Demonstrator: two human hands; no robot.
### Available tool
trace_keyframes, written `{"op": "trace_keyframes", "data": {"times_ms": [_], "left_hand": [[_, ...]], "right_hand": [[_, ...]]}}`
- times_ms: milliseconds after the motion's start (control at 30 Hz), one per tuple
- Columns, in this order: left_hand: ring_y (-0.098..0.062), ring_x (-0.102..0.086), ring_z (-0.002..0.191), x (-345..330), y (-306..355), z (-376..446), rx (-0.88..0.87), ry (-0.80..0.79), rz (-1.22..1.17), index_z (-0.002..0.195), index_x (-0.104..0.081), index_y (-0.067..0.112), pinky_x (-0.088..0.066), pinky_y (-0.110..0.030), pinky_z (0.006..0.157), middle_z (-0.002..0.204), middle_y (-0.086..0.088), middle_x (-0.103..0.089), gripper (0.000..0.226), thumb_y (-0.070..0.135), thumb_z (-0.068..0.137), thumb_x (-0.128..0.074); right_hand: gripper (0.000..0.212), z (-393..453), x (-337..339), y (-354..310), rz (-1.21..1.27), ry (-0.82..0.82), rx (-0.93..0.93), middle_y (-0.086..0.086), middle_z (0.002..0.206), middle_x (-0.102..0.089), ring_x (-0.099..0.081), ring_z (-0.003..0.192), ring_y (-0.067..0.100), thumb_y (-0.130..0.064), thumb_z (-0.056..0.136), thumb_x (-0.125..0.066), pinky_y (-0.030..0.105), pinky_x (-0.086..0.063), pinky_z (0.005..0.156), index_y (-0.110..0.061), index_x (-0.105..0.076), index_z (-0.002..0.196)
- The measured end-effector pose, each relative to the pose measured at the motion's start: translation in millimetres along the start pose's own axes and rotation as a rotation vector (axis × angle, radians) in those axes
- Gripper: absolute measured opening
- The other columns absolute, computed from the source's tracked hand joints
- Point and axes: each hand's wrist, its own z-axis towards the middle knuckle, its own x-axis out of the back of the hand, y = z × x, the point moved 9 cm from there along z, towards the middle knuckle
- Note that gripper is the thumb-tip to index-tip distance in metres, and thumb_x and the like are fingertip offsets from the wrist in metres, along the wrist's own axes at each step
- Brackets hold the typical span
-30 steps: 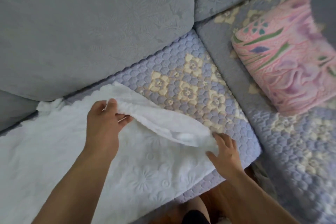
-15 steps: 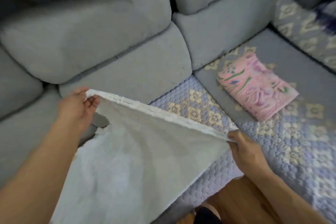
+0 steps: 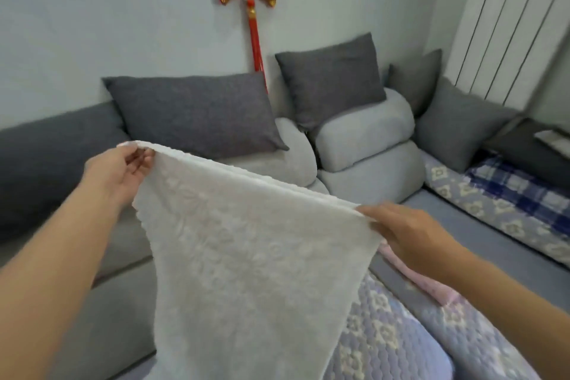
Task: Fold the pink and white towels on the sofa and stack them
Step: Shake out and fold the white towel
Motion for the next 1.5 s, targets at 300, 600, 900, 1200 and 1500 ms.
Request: {"op": "trace_keyframes", "data": {"times_ms": [300,600,900,1200,1500], "left_hand": [[-0.014,-0.061,0.075,-41.0,120.3,-17.8,-0.088,-0.072,-0.203,0.087,-0.055,0.004,-0.055,-0.016,0.062,0.087,-0.007,-0.056,0.022,0.001,0.102,-0.039],[-0.014,-0.063,0.051,-124.5,212.0,-42.0,-0.249,-0.108,-0.168,0.088,-0.051,0.006,-0.051,-0.021,0.048,0.075,-0.007,-0.055,0.022,-0.003,0.099,-0.033],[-0.019,-0.069,0.059,-229.9,179.4,-58.0,-0.201,-0.125,-0.109,0.105,-0.059,0.008,-0.059,-0.028,0.058,0.078,-0.010,-0.066,0.015,0.017,0.094,-0.065],[-0.013,-0.070,0.078,-379.4,71.6,-45.6,-0.041,-0.211,0.082,0.125,-0.059,0.009,-0.051,-0.041,0.071,0.088,-0.004,-0.071,0.033,0.003,0.095,-0.048],[-0.020,-0.071,0.091,-468.1,73.1,-80.1,-0.001,-0.432,-0.173,0.118,-0.057,0.003,-0.042,-0.036,0.110,0.092,-0.004,-0.066,0.025,0.004,0.100,-0.040]], "right_hand": [[0.040,70.8,76.7,18.8,-0.160,-0.261,-0.120,-0.013,0.071,-0.044,-0.047,0.069,0.015,-0.032,0.098,-0.061,0.033,-0.037,0.065,-0.031,-0.041,0.063],[0.045,126.6,268.4,60.3,-0.108,0.463,-0.408,0.002,0.055,-0.049,-0.047,0.060,0.030,-0.036,0.092,-0.067,0.038,-0.034,0.060,-0.013,-0.047,0.060],[0.016,102.6,351.1,124.8,0.253,0.933,-0.491,0.001,0.094,-0.060,-0.058,0.084,0.021,-0.013,0.091,-0.063,0.030,-0.044,0.075,-0.011,-0.063,0.107],[0.021,80.3,348.8,288.9,0.520,0.748,-0.728,0.006,0.079,-0.042,-0.038,0.074,0.019,-0.017,0.097,-0.053,0.033,-0.033,0.063,-0.003,-0.052,0.082],[0.017,41.8,431.7,243.0,0.990,0.899,-0.503,0.007,0.091,-0.074,-0.071,0.089,0.023,-0.004,0.099,-0.052,0.044,-0.060,0.084,-0.010,-0.068,0.096]]}}
